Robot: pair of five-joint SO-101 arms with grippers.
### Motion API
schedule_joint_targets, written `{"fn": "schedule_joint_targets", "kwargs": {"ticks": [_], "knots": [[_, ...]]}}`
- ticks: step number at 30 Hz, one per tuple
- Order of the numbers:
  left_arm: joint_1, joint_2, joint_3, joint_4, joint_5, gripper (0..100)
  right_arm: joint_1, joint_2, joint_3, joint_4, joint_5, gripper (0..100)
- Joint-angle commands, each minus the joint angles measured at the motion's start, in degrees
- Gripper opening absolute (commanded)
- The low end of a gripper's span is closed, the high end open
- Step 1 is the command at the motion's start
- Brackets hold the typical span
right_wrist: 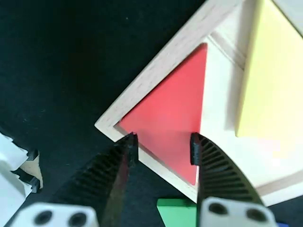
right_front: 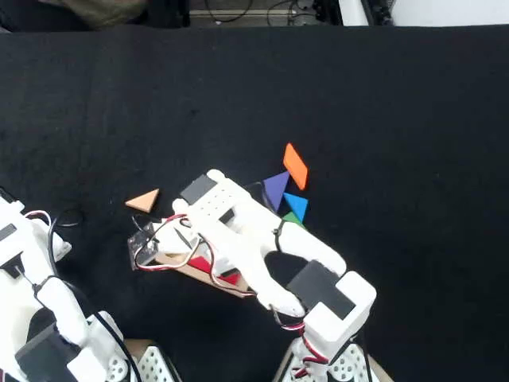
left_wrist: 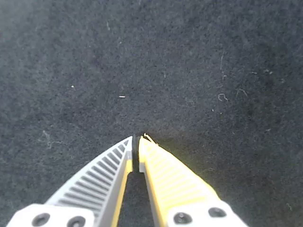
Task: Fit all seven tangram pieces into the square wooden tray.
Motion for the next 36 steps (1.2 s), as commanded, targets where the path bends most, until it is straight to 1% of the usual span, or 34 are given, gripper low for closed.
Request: {"fn": "schedule_joint_targets", "kwargs": {"ticks": [1,6,10,12,16,20,23,30,36], "knots": [[0.75,-1.41,-2.95,-0.88,0.26,3,1.32,3.12,0.66,-2.37,-0.35,21.6],[0.75,-1.41,-2.95,-0.88,0.26,3,3.34,3.12,0.66,-3.6,-0.18,21.6],[0.75,-1.41,-2.95,-0.88,0.26,3,3.16,2.86,0.66,-2.99,-0.18,21.6],[0.84,-1.41,-2.95,-0.88,0.26,3,3.34,1.8,-0.75,-0.62,-0.18,21.4],[1.8,-1.32,-2.95,-0.88,0.18,3,3.25,-4.35,-6.37,8.7,-0.44,21.3],[1.89,-1.23,-2.95,-0.88,0.18,3,0.44,-10.24,-4.35,11.96,-0.53,21.3],[1.8,-1.23,-2.95,-0.88,0.18,3,-1.05,-12.62,0.84,9.23,-1.49,21.5],[1.8,-1.23,-2.95,-0.88,0.18,3,-1.05,-12.62,10.24,0.79,-2.02,21.5],[1.71,-1.32,-2.95,-0.88,0.26,3,-0.79,-12.62,13.76,-5.1,-2.02,21.5]]}}
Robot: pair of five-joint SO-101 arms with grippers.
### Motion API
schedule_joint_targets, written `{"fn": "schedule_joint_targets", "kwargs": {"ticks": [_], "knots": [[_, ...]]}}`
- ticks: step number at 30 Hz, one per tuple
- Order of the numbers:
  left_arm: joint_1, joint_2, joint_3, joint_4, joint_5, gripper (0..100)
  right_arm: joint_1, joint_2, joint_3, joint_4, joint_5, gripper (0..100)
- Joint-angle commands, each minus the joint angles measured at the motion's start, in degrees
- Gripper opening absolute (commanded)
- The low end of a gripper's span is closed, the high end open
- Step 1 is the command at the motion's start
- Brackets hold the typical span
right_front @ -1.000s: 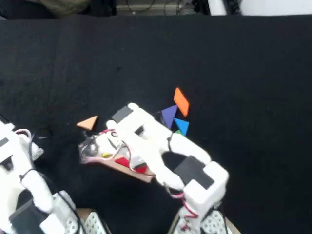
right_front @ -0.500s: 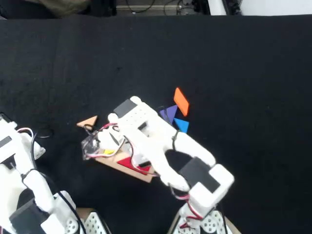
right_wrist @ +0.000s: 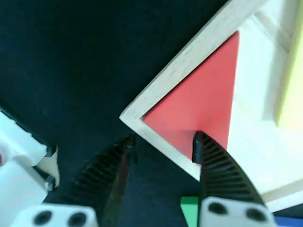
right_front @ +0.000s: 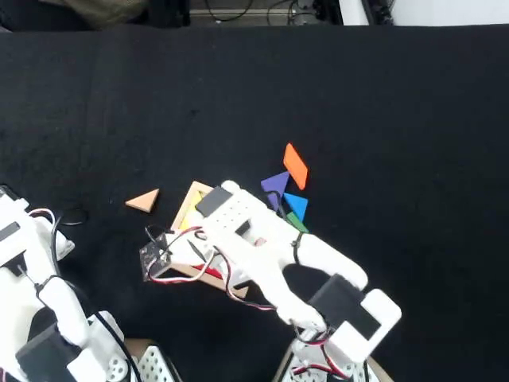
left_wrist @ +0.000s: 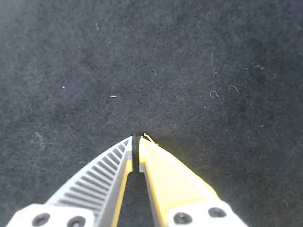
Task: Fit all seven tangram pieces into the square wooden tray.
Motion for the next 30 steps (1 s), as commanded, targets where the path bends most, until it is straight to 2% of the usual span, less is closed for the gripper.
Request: {"fn": "schedule_joint_targets", "kwargs": {"ticks": [1,8,16,23,30], "knots": [[0.31,-1.32,-2.95,-0.88,0.26,3,-0.62,0.04,1.1,-3.6,-0.7,21.5],[0.31,-1.32,-2.95,-0.88,0.26,3,1.76,3.65,0.48,-7.82,-0.62,21.6],[0.4,-1.32,-2.95,-0.88,0.18,3,1.76,9.36,-3.91,-4.57,-0.79,21.2],[0.4,-1.23,-2.95,-0.88,0.18,3,1.93,3.38,-5.32,-2.2,-1.23,21.2],[0.4,-1.23,-2.95,-0.88,0.18,3,2.46,-5.41,-3.21,-5.45,-8.44,21.4]]}}
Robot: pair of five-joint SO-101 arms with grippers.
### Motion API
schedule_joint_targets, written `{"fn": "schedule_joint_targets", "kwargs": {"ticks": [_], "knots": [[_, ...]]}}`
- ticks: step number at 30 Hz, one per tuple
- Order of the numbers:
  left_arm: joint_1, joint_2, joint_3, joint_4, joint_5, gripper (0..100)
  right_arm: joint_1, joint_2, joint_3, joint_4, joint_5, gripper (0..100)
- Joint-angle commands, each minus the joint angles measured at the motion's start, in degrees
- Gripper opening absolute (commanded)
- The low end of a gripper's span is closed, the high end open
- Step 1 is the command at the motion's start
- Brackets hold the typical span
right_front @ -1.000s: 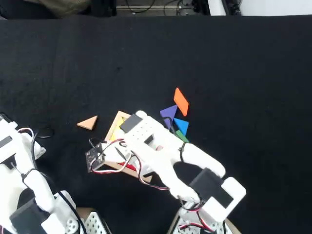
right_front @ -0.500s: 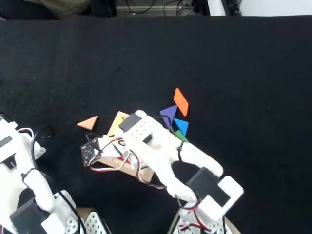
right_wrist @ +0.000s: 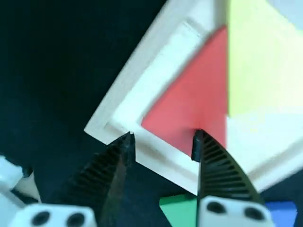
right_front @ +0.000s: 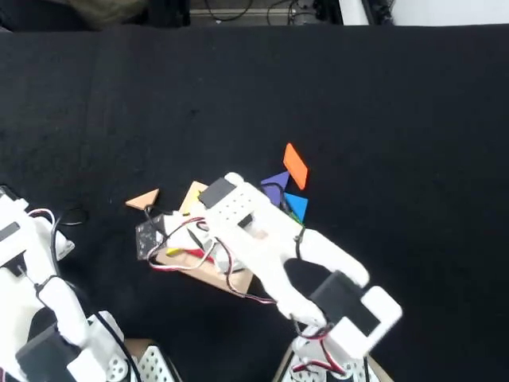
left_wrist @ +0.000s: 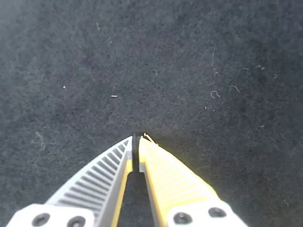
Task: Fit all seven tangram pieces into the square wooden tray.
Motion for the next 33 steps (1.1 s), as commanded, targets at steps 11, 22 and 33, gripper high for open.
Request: {"fn": "schedule_joint_targets", "kwargs": {"ticks": [11,22,33], "knots": [[0.75,-1.23,-2.95,-0.88,0.18,3,0.88,-7.6,13.23,-14.15,-3.16,26.2],[1.8,-1.14,-2.95,-0.88,0.18,3,0.79,-8.04,13.67,-12.75,-3.16,30.3],[2.07,-1.14,-2.95,-0.97,0.18,3,0.88,-8.04,9.63,-4.57,0.53,30.5]]}}
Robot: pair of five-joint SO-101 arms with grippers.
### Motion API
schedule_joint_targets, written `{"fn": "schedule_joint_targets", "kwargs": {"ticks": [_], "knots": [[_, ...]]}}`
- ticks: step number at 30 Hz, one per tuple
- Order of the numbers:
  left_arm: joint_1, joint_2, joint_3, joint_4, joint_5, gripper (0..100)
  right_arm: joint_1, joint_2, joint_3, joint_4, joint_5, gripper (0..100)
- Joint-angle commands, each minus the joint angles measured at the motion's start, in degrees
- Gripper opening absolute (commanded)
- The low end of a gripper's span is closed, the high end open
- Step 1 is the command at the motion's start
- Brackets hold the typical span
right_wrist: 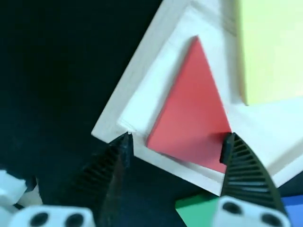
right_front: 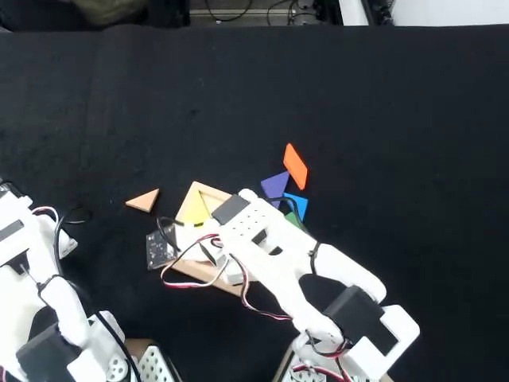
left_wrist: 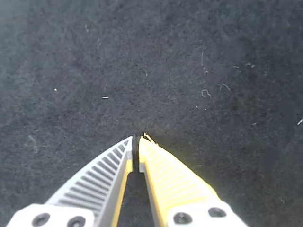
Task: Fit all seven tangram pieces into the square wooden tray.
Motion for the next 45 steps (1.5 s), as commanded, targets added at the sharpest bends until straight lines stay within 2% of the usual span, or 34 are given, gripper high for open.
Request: {"fn": "schedule_joint_targets", "kwargs": {"ticks": [1,9,17,24,30,34,40,45], "knots": [[0.57,-1.14,-2.95,-0.62,0.09,3,0.7,-1.45,-1.89,0.7,1.76,30.5],[0.57,-1.14,-2.95,-0.62,0.09,3,0.35,-1.27,6.46,-9.49,2.2,30.4],[0.57,-1.14,-2.95,-0.62,0.09,3,0.44,-1.27,6.73,-10.29,2.99,30.3],[0.57,-1.14,-2.95,-0.62,0.09,3,0.62,-1.63,6.46,-12.4,5.8,17.8],[0.57,-1.14,-2.68,-0.62,0.09,3,0.79,-1.71,3.03,-11.87,6.07,13.6],[0.57,-1.23,-2.42,-0.62,0.09,3,1.32,-1.71,-2.15,-7.38,5.98,9.8],[0.57,-1.23,-2.42,-0.7,0.09,3,6.86,-1.63,-13.85,1.76,5.8,1.5],[0.57,-1.32,-2.42,-0.7,0.09,3,6.07,-1.19,-17.54,5.45,-2.9,1.1]]}}
